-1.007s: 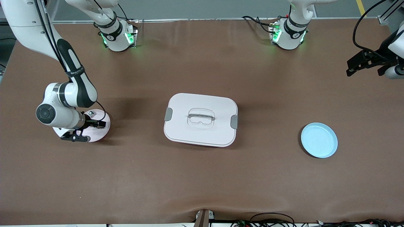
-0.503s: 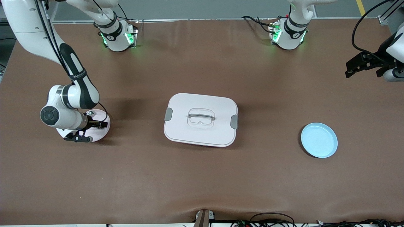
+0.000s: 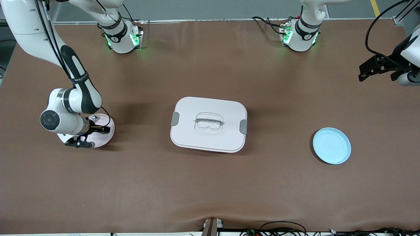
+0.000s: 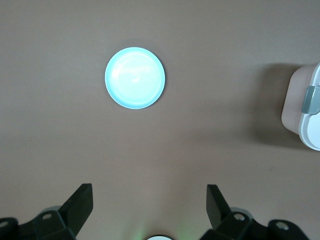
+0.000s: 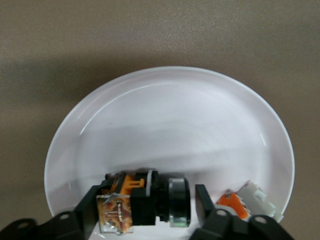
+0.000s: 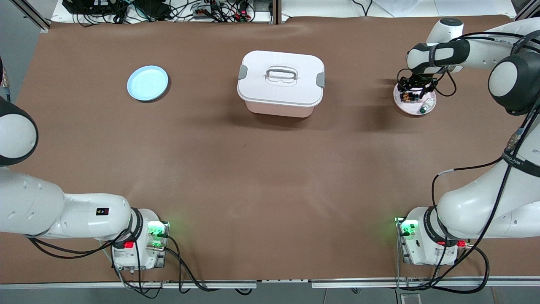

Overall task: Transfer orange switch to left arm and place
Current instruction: 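Lower the right gripper onto the white plate and grasp the orange switch, then lift the switch with the right gripper while the left gripper approaches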

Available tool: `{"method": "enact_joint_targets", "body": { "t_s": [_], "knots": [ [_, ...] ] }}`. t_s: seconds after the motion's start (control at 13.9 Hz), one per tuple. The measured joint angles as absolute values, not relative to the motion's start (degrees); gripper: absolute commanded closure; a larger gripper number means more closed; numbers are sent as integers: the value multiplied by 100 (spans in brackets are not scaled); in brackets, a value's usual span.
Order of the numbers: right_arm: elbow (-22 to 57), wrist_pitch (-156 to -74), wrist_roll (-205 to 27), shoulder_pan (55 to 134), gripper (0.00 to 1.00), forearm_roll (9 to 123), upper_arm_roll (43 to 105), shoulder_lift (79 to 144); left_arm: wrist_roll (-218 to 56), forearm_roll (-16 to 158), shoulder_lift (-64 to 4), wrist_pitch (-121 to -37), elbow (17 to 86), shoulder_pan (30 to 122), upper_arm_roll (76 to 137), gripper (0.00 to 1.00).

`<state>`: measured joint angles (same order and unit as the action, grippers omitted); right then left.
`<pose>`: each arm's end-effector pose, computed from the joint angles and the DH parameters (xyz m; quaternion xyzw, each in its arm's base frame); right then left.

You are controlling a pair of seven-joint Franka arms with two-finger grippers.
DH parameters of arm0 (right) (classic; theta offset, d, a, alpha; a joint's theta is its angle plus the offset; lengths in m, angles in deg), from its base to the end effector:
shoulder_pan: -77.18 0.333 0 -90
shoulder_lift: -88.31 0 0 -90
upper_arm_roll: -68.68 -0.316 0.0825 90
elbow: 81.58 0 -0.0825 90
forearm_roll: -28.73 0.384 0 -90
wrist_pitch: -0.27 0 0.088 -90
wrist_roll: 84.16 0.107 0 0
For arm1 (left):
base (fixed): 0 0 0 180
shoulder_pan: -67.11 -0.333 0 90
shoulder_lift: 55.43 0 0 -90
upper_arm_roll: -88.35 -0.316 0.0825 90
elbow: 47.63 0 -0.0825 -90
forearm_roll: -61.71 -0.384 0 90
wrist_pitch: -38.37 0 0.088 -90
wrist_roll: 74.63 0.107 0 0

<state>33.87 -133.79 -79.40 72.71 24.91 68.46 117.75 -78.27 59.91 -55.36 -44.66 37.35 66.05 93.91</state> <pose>0.5802 -0.0442 0.1794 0.9939 -0.0531 -0.0942 0.0211 0.5411 -0.0389 0.6543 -0.9997 0.0059 0.0165 0.0168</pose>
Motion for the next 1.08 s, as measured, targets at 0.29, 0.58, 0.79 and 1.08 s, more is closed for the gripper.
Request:
{"method": "enact_joint_targets", "body": {
  "t_s": [0.29,0.58,0.79,1.08],
  "knots": [
    [3386,-13378,-7958,7271,75,2490,6845,11774,-7827,5991,-5536,-4467,3735,6605,9391,0],
    [3376,-13354,-8150,7271,75,2488,6842,11774,-7827,5991,-5530,-4467,3736,6605,9391,0],
    [3270,-13072,-8191,7277,75,2486,6828,11745,-7827,5991,-5529,-4467,3736,6609,9391,0],
    [2725,-11841,-8217,7338,75,2485,6779,11495,-7827,6010,-5529,-4468,3733,6623,9399,0]
  ]
}}
